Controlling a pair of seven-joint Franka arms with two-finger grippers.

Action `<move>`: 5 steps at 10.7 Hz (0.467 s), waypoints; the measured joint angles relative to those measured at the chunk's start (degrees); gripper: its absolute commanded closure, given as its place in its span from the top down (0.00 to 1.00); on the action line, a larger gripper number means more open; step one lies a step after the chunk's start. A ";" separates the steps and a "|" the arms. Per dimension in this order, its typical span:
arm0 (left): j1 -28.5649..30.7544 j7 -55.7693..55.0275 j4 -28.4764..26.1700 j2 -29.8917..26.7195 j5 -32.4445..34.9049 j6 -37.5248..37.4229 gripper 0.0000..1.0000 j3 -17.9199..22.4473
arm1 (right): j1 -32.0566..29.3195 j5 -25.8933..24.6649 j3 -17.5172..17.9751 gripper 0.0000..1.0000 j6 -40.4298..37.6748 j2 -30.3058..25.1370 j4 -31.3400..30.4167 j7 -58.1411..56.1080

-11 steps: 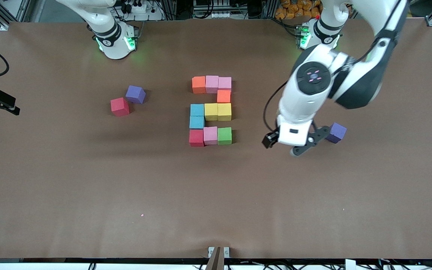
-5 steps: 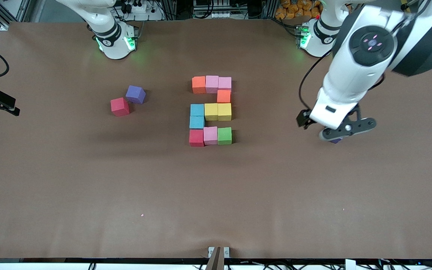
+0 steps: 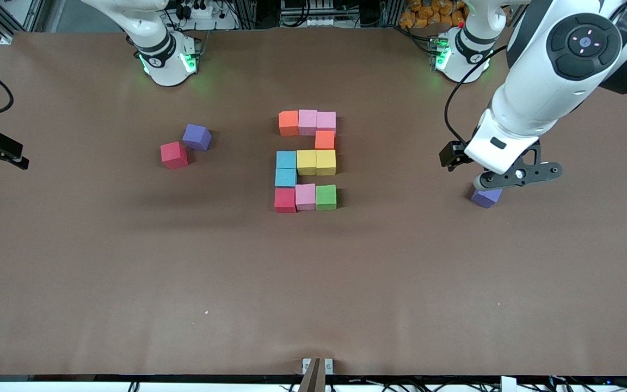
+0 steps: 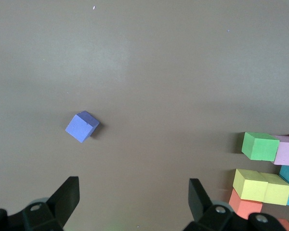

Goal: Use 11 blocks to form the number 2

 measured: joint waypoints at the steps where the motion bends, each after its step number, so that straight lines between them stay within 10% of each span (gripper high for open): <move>1: -0.01 2.47 0.25 -0.38 -0.72 -0.05 1.00 0.61 | 0.00 0.00 0.00 1.00 0.15 0.07 0.00 0.00; 5: 0.53 16.60 -0.49 -5.11 -5.60 -1.08 1.00 8.49 | 0.01 0.01 0.02 1.00 0.46 0.32 0.00 0.00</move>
